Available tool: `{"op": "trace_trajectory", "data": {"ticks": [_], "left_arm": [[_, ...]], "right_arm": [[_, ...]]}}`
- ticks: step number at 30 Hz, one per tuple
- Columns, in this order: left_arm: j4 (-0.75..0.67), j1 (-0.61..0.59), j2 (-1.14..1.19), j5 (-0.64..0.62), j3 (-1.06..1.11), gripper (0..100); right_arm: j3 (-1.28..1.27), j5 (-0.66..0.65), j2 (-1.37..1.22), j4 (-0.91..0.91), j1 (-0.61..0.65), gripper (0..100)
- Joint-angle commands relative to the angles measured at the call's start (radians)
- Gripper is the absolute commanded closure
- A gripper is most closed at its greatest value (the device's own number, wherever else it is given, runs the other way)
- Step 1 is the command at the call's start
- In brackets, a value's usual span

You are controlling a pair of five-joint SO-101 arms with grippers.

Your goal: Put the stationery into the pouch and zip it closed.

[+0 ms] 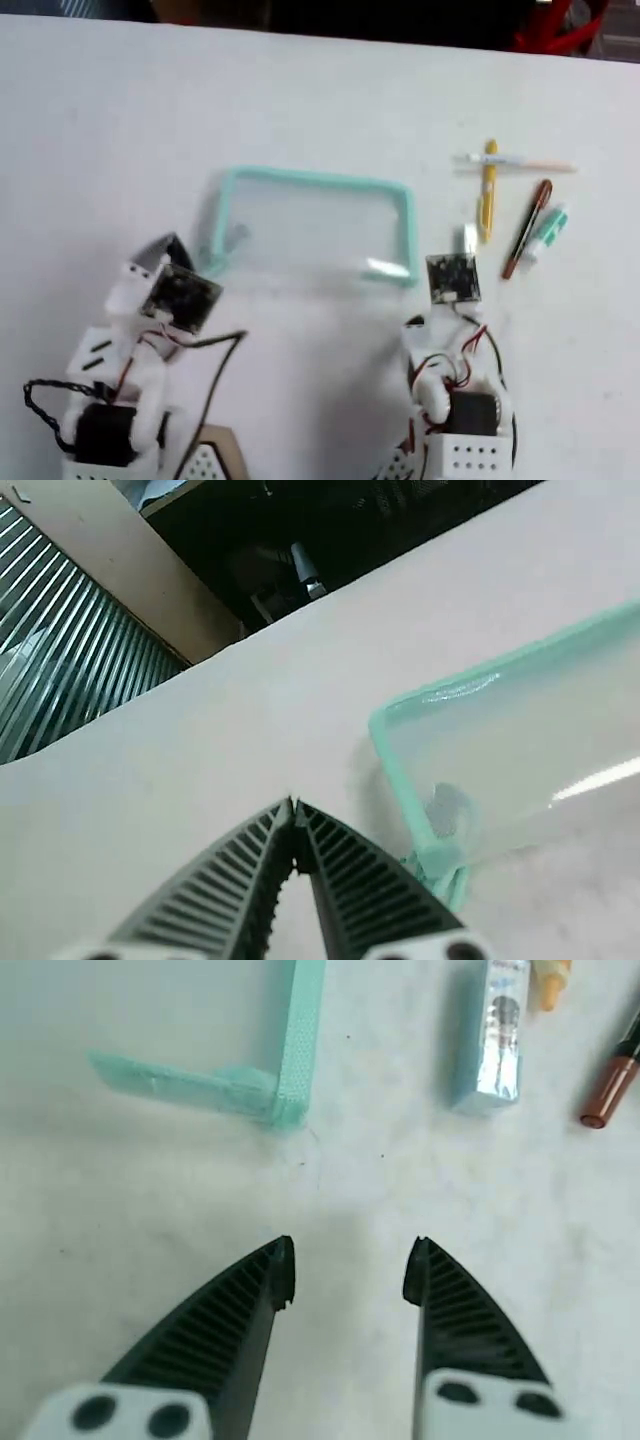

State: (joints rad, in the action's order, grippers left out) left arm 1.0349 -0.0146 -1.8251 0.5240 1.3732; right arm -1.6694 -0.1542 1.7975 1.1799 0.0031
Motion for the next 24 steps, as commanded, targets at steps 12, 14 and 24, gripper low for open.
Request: {"op": "trace_trajectory", "data": {"ticks": [12,14,24], "left_arm": [[-0.037,-0.136,0.007,0.017,0.153,91],[-0.011,-0.136,0.007,0.015,0.129,89],[0.129,-0.134,0.142,0.014,-0.144,89]], "right_arm": [[0.021,-0.002,0.008,0.004,-0.007,81.4],[0.021,-0.002,0.008,0.004,-0.007,81.4],[0.021,-0.002,0.008,0.004,-0.007,81.4]]}}
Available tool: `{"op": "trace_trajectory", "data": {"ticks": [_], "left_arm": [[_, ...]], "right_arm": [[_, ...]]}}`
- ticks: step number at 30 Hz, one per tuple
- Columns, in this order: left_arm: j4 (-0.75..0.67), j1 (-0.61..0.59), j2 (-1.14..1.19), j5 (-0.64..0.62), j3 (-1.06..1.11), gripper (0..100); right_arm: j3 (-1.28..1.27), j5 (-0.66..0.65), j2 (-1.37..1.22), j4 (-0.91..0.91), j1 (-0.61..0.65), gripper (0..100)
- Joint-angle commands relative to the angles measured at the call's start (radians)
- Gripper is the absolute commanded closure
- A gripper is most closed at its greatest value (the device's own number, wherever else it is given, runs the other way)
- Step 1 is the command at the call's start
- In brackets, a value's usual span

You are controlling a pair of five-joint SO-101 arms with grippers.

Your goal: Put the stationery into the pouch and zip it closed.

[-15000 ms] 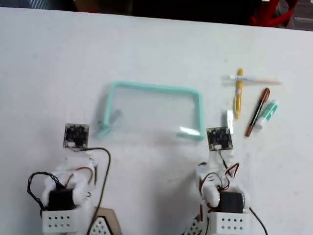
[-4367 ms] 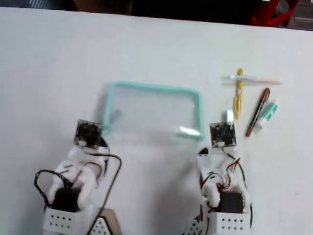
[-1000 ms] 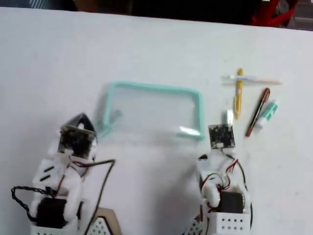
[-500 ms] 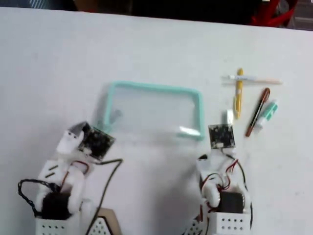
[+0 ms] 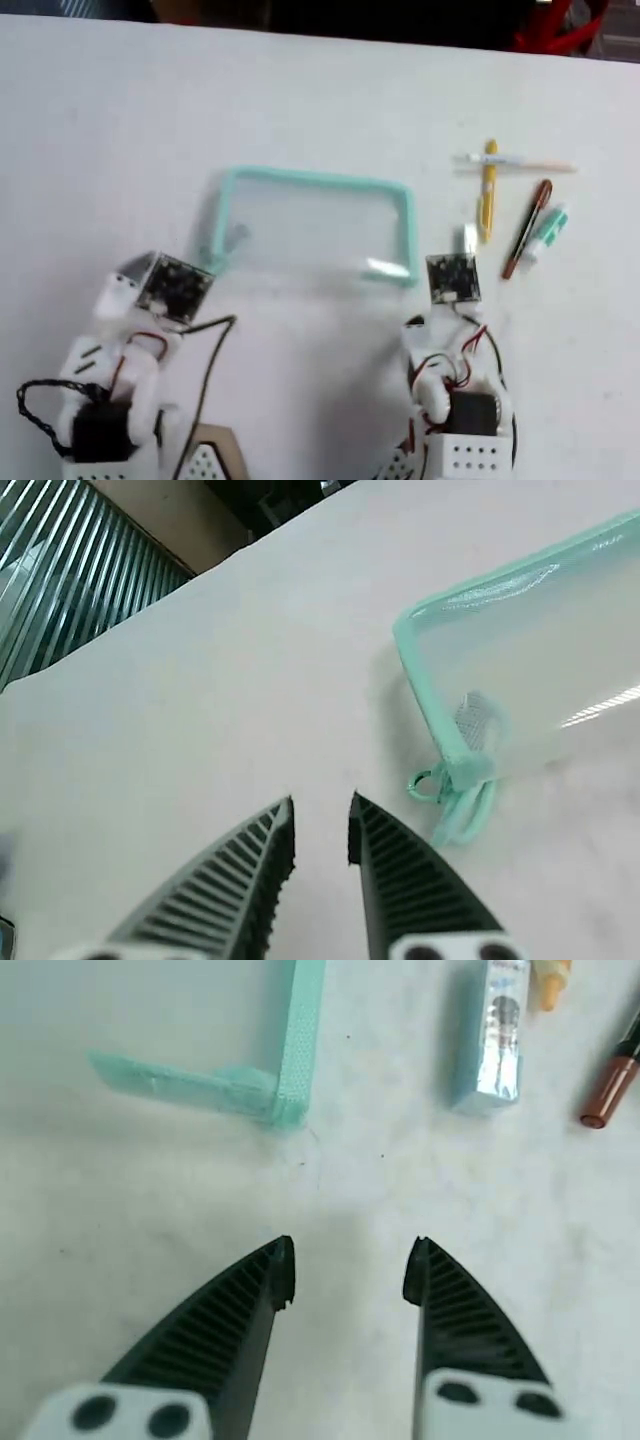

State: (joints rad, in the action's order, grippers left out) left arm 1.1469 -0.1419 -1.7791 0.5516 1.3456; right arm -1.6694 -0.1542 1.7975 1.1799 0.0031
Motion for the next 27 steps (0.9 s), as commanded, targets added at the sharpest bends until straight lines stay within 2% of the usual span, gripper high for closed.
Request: {"op": "trace_trajectory", "data": {"ticks": [1,4,11,14,17,20,24,27], "left_arm": [[0.017,-0.005,0.154,-0.014,-0.149,89],[0.014,0.010,0.338,-0.029,-0.252,89],[0.015,0.076,0.657,-0.242,-0.413,89],[0.011,0.116,0.757,-0.253,-0.422,87],[0.000,0.130,0.855,-0.258,-0.427,80],[-0.051,0.120,0.957,-0.264,-0.448,81],[-0.101,0.119,1.070,-0.436,-0.526,81],[-0.112,0.134,1.136,-0.505,-0.611,81]], "right_arm": [[0.021,-0.002,0.008,0.004,-0.007,81.4],[0.021,-0.002,0.008,0.004,-0.007,81.4],[0.021,-0.002,0.008,0.004,-0.007,81.4],[0.021,-0.002,0.008,0.004,-0.007,81.4],[0.021,-0.002,0.008,0.004,-0.007,81.4],[0.021,-0.002,0.008,0.004,-0.007,81.4],[0.021,-0.002,0.008,0.004,-0.007,81.4],[0.021,-0.002,0.008,0.004,-0.007,81.4]]}}
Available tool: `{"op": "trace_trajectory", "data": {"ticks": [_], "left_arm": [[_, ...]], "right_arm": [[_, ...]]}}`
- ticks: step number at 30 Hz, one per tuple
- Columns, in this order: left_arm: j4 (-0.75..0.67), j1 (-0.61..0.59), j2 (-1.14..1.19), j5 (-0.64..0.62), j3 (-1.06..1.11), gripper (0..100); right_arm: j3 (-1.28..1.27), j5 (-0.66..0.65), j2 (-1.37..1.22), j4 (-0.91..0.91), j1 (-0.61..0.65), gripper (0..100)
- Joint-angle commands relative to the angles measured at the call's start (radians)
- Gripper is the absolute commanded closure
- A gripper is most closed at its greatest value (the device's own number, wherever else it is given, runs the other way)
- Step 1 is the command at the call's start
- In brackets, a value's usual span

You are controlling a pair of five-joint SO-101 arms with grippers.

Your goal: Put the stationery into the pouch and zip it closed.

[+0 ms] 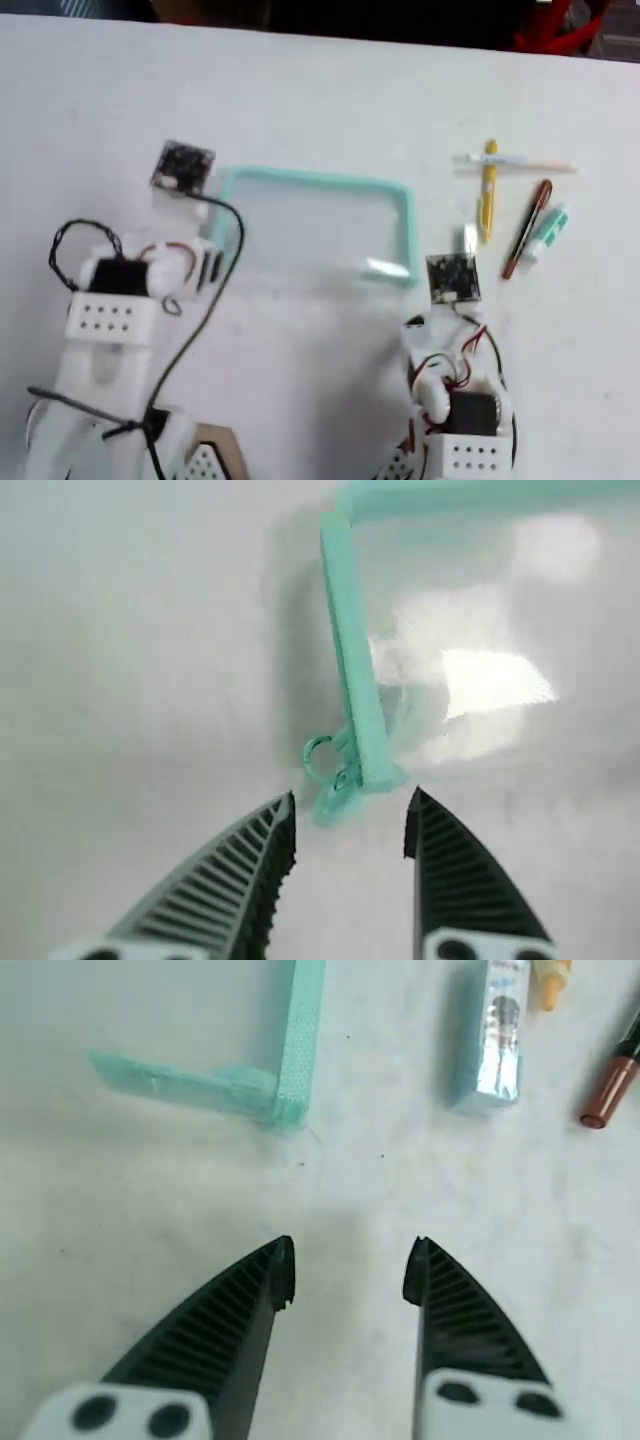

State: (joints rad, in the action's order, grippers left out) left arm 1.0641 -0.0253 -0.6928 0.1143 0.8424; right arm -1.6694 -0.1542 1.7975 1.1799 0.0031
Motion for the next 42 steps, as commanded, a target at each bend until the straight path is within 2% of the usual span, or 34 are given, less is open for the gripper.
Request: {"op": "trace_trajectory", "data": {"ticks": [1,5,9,14,25,34,42], "left_arm": [[-0.028,0.033,0.068,-0.075,-0.129,81],[-0.044,0.096,0.150,-0.103,-0.181,81],[-0.068,0.093,0.266,-0.252,-0.245,76],[-0.009,0.088,0.450,-0.413,-0.364,70],[0.153,0.028,0.785,-0.390,-0.618,70],[0.161,0.174,0.832,-0.390,-0.635,70],[0.138,0.186,0.834,-0.373,-0.632,89]], "right_arm": [[0.021,-0.002,0.008,0.004,-0.007,81.4],[0.021,-0.002,0.008,0.004,-0.007,81.4],[0.021,-0.002,0.008,0.004,-0.007,81.4],[0.021,-0.002,0.008,0.004,-0.007,81.4],[0.021,-0.002,0.008,0.004,-0.007,81.4],[0.021,-0.002,0.008,0.004,-0.007,81.4],[0.021,-0.002,0.008,0.004,-0.007,81.4]]}}
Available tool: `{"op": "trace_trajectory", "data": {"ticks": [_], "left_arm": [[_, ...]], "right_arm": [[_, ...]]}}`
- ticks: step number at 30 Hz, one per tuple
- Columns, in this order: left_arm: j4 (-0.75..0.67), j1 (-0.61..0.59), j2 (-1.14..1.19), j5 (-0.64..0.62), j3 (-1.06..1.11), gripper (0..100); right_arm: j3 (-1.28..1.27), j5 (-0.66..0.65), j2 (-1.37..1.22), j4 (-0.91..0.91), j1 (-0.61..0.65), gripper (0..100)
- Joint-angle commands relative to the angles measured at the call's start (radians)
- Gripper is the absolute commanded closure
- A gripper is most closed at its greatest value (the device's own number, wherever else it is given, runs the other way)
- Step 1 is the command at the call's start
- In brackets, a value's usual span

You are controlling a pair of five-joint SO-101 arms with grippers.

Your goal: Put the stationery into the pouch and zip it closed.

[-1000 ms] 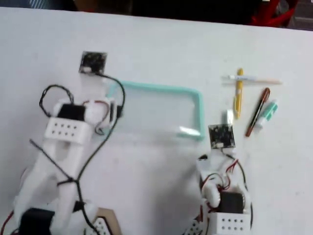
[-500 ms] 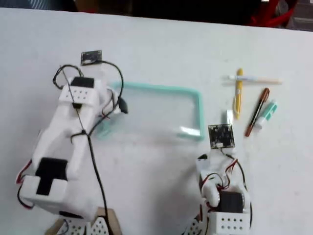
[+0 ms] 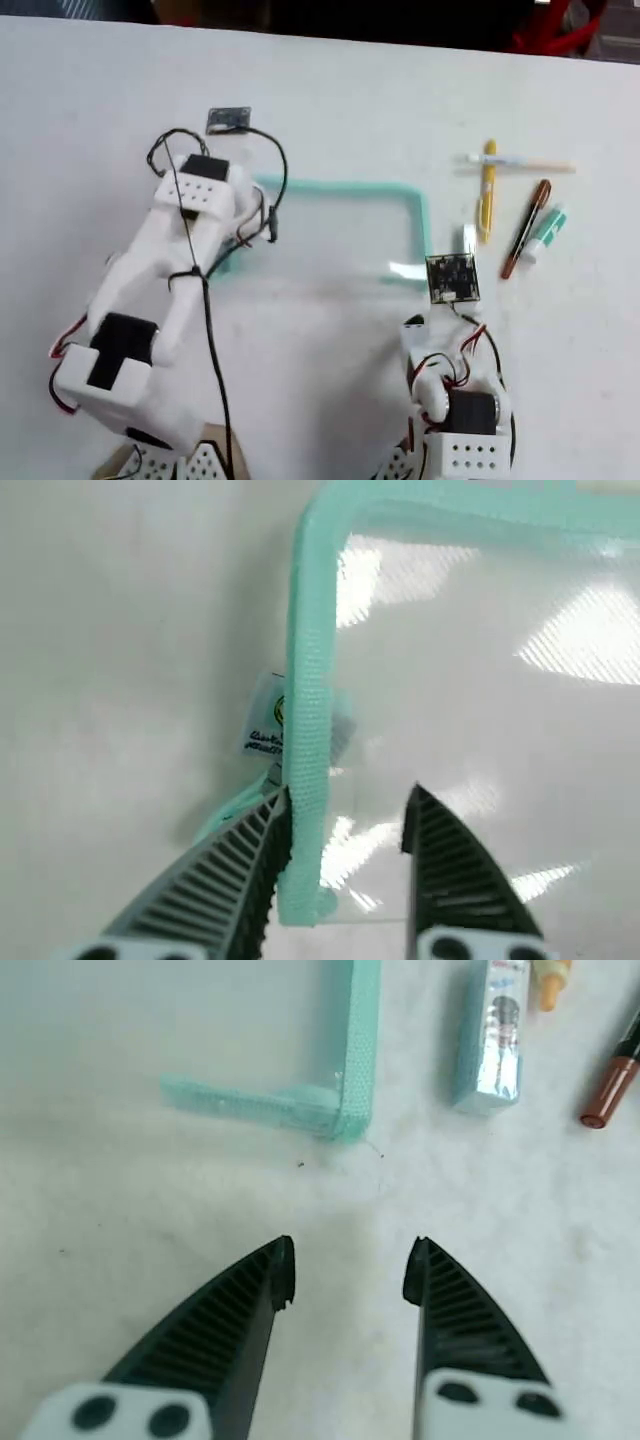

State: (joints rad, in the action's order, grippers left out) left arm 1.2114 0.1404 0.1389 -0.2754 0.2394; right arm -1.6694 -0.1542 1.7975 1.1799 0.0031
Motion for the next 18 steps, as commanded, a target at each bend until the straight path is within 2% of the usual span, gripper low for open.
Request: {"op": "trace_trajectory", "data": {"ticks": [1,6,9,11,18], "left_arm": [[-0.008,0.024,0.002,0.034,-0.031,89],[-0.008,0.035,0.002,0.048,-0.023,90],[-0.006,0.033,-0.004,0.066,-0.032,98],[-0.006,0.041,-0.004,0.109,-0.034,97],[0.015,0.047,-0.007,0.112,-0.069,98]], "right_arm": [[0.021,-0.002,0.008,0.004,-0.007,81.4],[0.021,-0.002,0.008,0.004,-0.007,81.4],[0.021,-0.002,0.008,0.004,-0.007,81.4],[0.021,-0.002,0.008,0.004,-0.007,81.4],[0.021,-0.002,0.008,0.004,-0.007,81.4]]}}
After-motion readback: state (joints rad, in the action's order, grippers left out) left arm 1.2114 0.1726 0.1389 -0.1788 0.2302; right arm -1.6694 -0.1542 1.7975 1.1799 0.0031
